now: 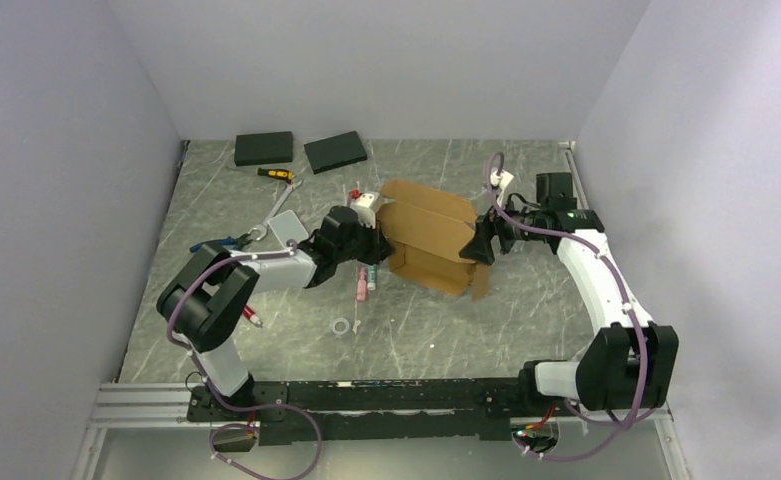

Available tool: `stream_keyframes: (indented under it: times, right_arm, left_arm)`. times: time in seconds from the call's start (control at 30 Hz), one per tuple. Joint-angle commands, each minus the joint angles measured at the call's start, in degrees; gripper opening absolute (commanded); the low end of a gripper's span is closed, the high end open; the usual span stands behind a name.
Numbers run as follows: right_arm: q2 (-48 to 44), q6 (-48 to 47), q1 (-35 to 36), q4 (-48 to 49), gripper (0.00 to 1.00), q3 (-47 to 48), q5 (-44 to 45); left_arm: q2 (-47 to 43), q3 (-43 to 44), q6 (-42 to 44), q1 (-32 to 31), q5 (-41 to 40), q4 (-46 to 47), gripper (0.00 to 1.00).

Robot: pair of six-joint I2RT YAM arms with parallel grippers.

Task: Fold the paper box

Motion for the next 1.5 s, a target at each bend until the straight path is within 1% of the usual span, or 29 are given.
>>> stream_keyframes:
  times: [0.0,0.03,0.1,0.13,0.2,0.3,0.43,0.47,0.53,0.57,0.6,0.67,0.77,0.8,0.83,0.93,1.0,1.07,1.13,1.2,1.23,1.33,1.47]
  right_arm:
    - [-3.5,1.8,-1.7,3.3,0.91,0.8,-2.3]
    - [-3.8,2.1,-1.8,3.5,0.94,0.6,-1.9]
    - [-4.6,2.8,-4.4,4.0,0.99,0.6,-1.0]
    - [-5.2,3.2,-5.4,4.3,0.99,0.5,-0.6]
    - [-7.0,3.4,-7.6,5.0,1.00,0.3,-0.5]
    - [-10.3,3.0,-9.0,6.3,1.00,-1.4,-1.2]
    - [-14.0,-0.7,-9.1,6.7,1.00,-4.0,-7.0]
    - [-14.4,-1.3,-8.8,6.9,0.99,-4.6,-8.5]
    - [-14.6,-2.6,-7.8,6.9,0.93,-5.6,-11.0]
    - [-13.9,-3.3,-6.9,6.4,0.88,-5.7,-11.2]
    - [-13.5,-3.6,-5.8,6.2,0.81,-5.8,-11.0]
    - [-11.7,-3.2,-3.2,6.7,0.53,-6.2,-10.5]
    - [-7.8,-2.0,2.0,9.4,0.18,-7.3,-10.3]
    - [-6.7,1.3,2.5,12.2,0.01,-8.5,-10.5]
    - [-5.7,5.5,2.6,15.7,0.00,-9.8,-11.1]
    - [-3.8,20.9,2.8,28.0,0.00,-14.8,-11.1]
    - [-3.9,31.2,3.7,36.3,0.00,-18.5,-6.9]
    - [-4.5,40.1,6.1,43.3,0.00,-21.6,-0.8]
    - [-5.0,47.4,9.4,48.2,0.00,-23.7,5.6]
    - [-4.4,50.8,12.7,49.9,0.00,-24.1,12.2]
    - [-3.5,51.5,13.9,50.1,0.00,-23.8,13.6]
    - [0.2,52.3,14.9,49.9,0.00,-22.7,13.8]
    - [0.9,52.0,15.0,49.5,0.00,-22.2,13.8]
  left_arm:
    - [-4.3,6.5,-2.0,-0.3,2.0,-22.7,0.00]
    - [-4.6,7.9,-2.2,-0.3,2.0,-26.7,0.00]
    - [-4.4,11.6,-2.4,-0.2,2.1,-35.8,0.00]
    - [-4.0,13.4,-2.5,-0.2,2.1,-39.3,0.00]
    - [-2.4,17.6,-2.7,-0.2,1.9,-46.7,0.00]
    - [0.8,23.0,-3.2,-0.2,2.0,-54.5,0.00]
    - [5.8,30.1,-4.2,-0.3,1.1,-63.9,0.00]
    - [7.4,31.9,-4.0,-0.3,0.9,-66.0,0.00]
    - [10.7,35.6,-3.3,-0.5,0.2,-69.8,0.00]
    - [12.3,37.6,-3.0,-0.6,0.1,-71.3,0.00]
    - [13.9,39.0,-2.7,-0.8,0.0,-72.8,0.00]
    - [16.6,41.7,-2.3,-1.3,-1.2,-75.0,0.00]
    - [19.6,45.4,-2.0,-1.8,-2.6,-77.6,0.00]
    - [20.7,46.7,-2.0,-2.0,-3.2,-78.5,0.00]
    - [21.4,47.8,-2.1,-2.2,-3.9,-79.3,0.00]
    - [22.5,50.0,-2.4,-2.5,-5.4,-80.7,0.12]
    - [22.8,50.7,-2.6,-2.6,-5.5,-81.0,0.17]
    - [23.2,51.2,-2.6,-2.8,-5.1,-81.1,0.18]
    - [23.7,51.8,-2.7,-2.9,-4.8,-81.6,0.18]
    - [23.9,51.9,-3.0,-3.0,-4.6,-81.7,0.19]
    - [23.7,51.7,-3.2,-3.0,-4.6,-81.6,0.21]
    - [22.5,50.8,-3.7,-3.0,-5.0,-81.0,0.26]
    - [21.7,50.6,-3.8,-3.0,-5.8,-81.3,0.30]
